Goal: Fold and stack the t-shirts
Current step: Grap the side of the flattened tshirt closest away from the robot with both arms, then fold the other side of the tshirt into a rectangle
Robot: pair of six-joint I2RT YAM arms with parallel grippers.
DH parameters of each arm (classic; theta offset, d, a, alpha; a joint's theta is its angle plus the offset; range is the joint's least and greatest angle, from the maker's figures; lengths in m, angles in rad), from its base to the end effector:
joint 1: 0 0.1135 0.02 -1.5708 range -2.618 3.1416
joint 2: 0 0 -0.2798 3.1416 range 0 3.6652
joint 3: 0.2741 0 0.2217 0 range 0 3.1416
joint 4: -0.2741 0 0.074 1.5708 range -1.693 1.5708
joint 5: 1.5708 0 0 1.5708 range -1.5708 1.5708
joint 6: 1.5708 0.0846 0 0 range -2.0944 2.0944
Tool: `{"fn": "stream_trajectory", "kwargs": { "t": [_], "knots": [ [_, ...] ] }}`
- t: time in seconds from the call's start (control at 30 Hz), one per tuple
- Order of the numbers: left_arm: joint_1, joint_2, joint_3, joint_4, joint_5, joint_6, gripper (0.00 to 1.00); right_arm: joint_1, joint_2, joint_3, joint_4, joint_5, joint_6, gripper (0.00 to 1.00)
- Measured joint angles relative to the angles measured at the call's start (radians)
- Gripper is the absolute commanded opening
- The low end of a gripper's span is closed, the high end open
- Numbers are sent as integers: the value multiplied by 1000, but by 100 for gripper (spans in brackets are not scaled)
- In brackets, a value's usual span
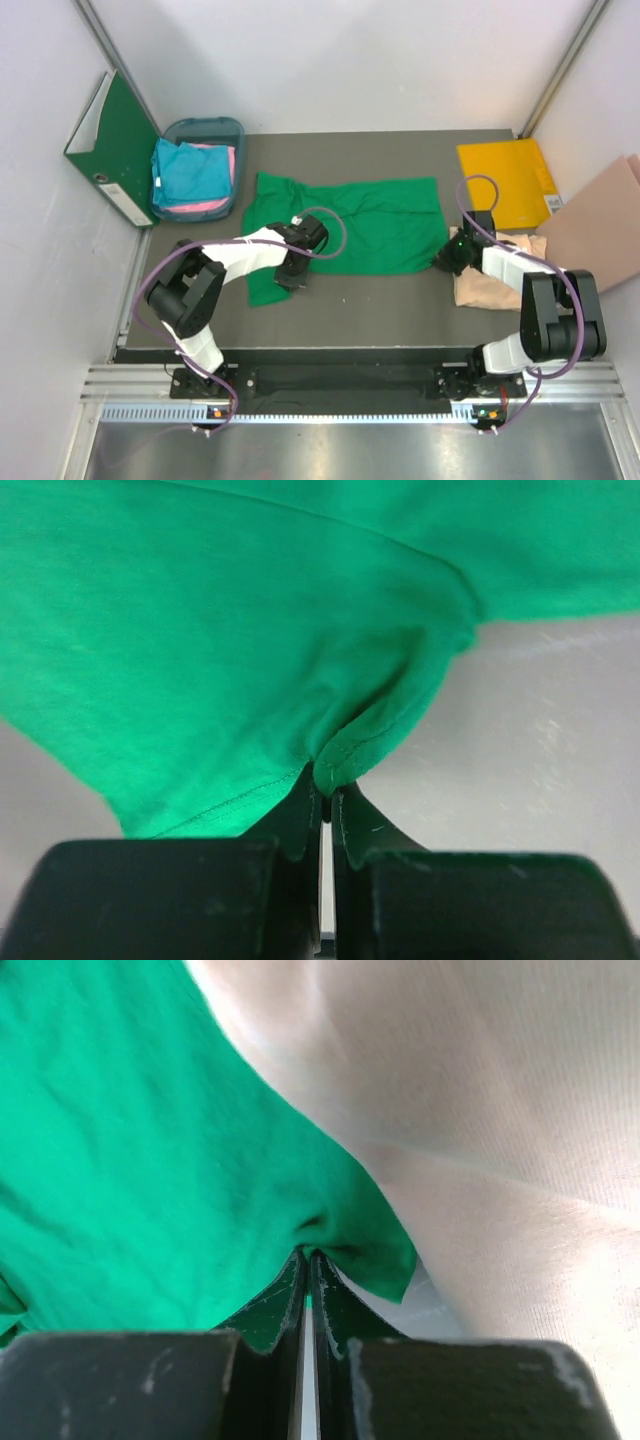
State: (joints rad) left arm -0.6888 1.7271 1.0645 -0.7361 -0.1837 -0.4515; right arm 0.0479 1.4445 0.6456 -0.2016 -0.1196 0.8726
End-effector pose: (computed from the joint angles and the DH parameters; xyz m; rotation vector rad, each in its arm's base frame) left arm 0.2381 -0.1760 0.1511 0.3201 2.8791 0.0897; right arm 0.2611 0.0226 0.1470 1.0159 2.4380 0.4855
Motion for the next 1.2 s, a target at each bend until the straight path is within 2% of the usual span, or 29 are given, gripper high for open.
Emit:
{"fn": "stream_trajectory", "kwargs": {
  "t": [0.2,0.37,0.53,0.8,1.13,1.2],
  "knots": [
    [3,-4,70,-108,-122,-42,0,0,-25,31,-53,4,-18,0],
    [8,-4,192,-206,-246,-60,0,0,-94,66,-92,7,-50,0],
    [14,40,344,-280,-358,-62,0,0,-85,149,-101,8,-101,0],
    [32,273,587,-350,-526,-42,0,0,129,315,-80,-5,-188,0],
    [115,428,851,-385,-590,12,0,0,341,522,-81,-7,-254,0],
    [123,453,897,-385,-602,33,0,0,376,550,-85,-11,-257,4]
  ]
}}
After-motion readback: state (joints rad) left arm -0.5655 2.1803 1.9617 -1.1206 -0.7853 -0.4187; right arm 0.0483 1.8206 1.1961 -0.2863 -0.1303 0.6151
